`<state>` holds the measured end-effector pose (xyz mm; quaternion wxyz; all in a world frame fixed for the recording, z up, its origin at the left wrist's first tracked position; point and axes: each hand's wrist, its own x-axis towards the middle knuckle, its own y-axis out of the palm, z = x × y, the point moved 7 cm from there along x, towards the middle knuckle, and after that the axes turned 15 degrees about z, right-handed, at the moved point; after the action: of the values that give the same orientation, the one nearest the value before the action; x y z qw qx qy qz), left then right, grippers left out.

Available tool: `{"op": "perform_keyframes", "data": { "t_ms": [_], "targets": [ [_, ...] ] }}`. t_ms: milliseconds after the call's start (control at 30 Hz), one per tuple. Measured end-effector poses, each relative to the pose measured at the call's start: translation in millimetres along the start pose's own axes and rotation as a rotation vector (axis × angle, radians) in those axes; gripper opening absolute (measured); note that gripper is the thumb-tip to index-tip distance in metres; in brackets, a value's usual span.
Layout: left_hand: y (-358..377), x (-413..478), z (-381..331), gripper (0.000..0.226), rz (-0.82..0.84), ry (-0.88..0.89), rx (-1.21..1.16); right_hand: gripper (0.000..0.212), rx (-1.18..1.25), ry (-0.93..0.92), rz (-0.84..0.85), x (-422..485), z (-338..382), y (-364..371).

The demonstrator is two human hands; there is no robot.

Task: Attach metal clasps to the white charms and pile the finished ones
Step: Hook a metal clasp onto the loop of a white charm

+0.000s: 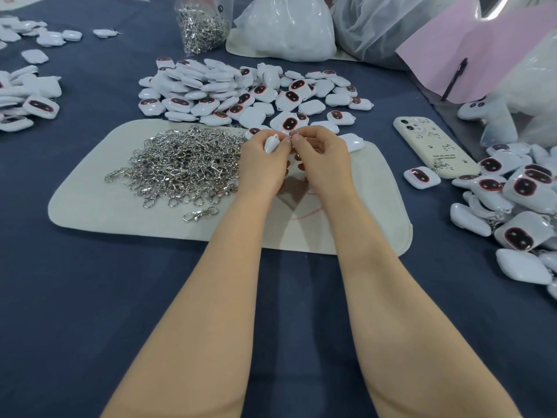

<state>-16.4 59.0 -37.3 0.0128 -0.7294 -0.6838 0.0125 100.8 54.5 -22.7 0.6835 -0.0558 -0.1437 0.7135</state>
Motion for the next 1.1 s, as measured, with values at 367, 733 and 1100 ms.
{"op": "perform_keyframes", "data": {
  "t_ms": [367,733,1100],
  "targets": [
    [2.4,-2.2,-2.0,0.021,0.001,0.029,0.018,0.005,-0.177,-0.071,-0.157,-2.9,3.8,-6.8],
    [-3.8,-1.1,-0.6,0.021,-0.050,-0.015,0.022,0.015,-0.243,-0.118,-0.048,-2.8,9.9,6.6],
    [-2.4,-1.2,-3.7,0.008,-0.081,0.029,0.083,0.020,-0.230,-0.090,-0.053,2.3,-0.2,3.4]
  ]
}}
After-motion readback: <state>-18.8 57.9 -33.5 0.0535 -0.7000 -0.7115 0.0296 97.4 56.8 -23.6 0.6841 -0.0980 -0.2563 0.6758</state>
